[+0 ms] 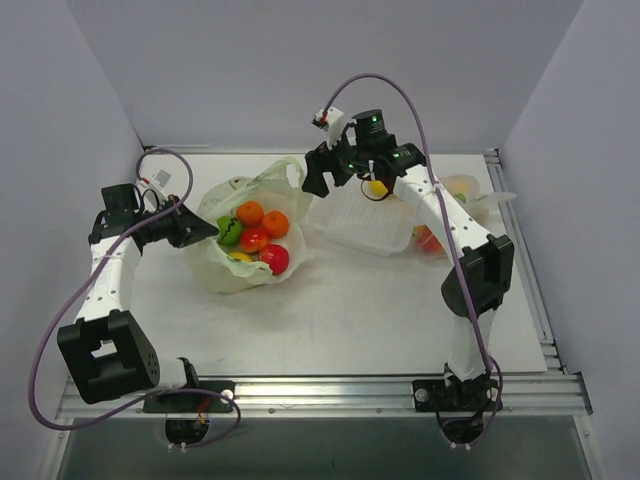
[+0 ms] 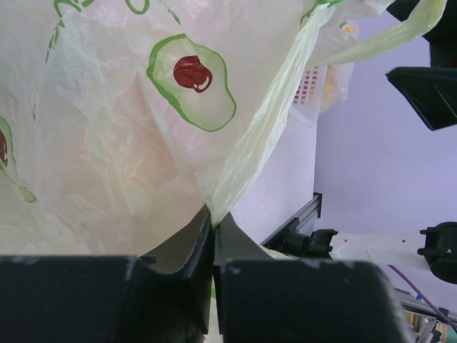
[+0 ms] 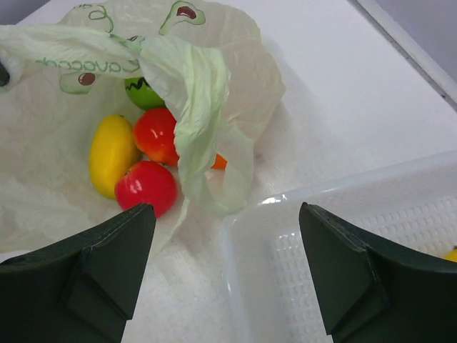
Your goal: Place the fake fruits into the plastic bag and tie a complex knot
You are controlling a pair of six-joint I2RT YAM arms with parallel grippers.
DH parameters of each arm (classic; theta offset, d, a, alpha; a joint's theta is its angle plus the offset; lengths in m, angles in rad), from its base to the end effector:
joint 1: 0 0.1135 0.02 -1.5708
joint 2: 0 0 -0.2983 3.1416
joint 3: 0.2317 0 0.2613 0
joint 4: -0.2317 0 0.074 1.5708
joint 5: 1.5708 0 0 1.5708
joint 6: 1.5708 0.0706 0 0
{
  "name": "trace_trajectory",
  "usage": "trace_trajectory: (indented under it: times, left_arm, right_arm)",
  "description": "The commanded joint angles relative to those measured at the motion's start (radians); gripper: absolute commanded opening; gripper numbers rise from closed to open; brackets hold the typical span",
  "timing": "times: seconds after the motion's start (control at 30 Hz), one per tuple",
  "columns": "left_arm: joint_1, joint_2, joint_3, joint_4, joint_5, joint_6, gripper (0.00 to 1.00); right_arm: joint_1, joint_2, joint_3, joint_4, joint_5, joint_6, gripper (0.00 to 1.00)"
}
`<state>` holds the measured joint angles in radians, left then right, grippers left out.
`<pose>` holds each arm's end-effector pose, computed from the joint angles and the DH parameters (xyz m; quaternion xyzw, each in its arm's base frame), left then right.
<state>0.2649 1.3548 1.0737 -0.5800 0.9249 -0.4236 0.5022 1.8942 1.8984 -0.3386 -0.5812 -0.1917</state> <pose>0.2975 0.0223 0.3036 -0.1373 0.8423 -0.4417 0.2768 0.4148 0.2720 0.4138 -0.4216 0.6778 0.3165 0.5125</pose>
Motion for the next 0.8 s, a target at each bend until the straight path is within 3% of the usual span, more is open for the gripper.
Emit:
trace_trajectory:
  times: [0.0, 0.13, 0.23, 0.27, 0.33, 0.37, 0.4, 0.43, 0.53, 0.6, 0.63, 0.7, 0.77]
  left_arm:
    - [0.005, -0.023, 0.000, 0.017, 0.026, 0.026, 0.10]
    - [0.004, -0.028, -0.004, 0.019, 0.022, 0.026, 0.10]
    - [0.005, -0.033, -0.014, 0.020, 0.015, 0.031, 0.11]
    - [0.004, -0.036, -0.018, 0.019, 0.014, 0.032, 0.11]
    - [0.005, -0.037, -0.021, 0.017, 0.003, 0.040, 0.17]
    - [0.008, -0.043, -0.017, 0.016, 0.000, 0.045, 0.20]
    - [0.010, -0.045, -0.011, 0.009, -0.007, 0.058, 0.24]
    - [0.017, -0.049, 0.000, 0.002, -0.011, 0.068, 0.27]
    - [0.036, -0.054, 0.104, -0.058, -0.021, 0.149, 0.37]
    - [0.075, -0.059, 0.216, -0.102, -0.011, 0.229, 0.54]
    - [0.089, -0.060, 0.248, -0.109, 0.021, 0.246, 0.71]
    - [0.132, -0.062, 0.357, -0.135, 0.061, 0.294, 0.97]
    - [0.135, -0.057, 0.445, -0.190, 0.130, 0.368, 0.98]
  right_arm:
    - [0.009, 0.066, 0.070, 0.038, -0.063, 0.130, 0.83]
    - [0.009, 0.083, 0.061, 0.102, -0.088, 0.192, 0.81]
    - [0.009, 0.086, 0.047, 0.157, -0.092, 0.239, 0.72]
    - [0.010, 0.095, 0.065, 0.165, -0.098, 0.248, 0.57]
    - [0.010, 0.105, 0.086, 0.170, -0.143, 0.281, 0.38]
    - [0.012, 0.102, 0.091, 0.182, -0.160, 0.297, 0.17]
    - [0.013, 0.097, 0.096, 0.188, -0.170, 0.317, 0.05]
    - [0.018, 0.082, 0.094, 0.190, -0.174, 0.324, 0.00]
    - [0.038, 0.046, 0.058, 0.190, -0.180, 0.336, 0.00]
    - [0.052, 0.011, 0.019, 0.190, -0.183, 0.340, 0.00]
    - [0.058, -0.009, 0.005, 0.190, -0.183, 0.344, 0.00]
    - [0.073, -0.026, -0.022, 0.190, -0.183, 0.341, 0.00]
    - [0.084, -0.046, -0.061, 0.188, -0.177, 0.336, 0.00]
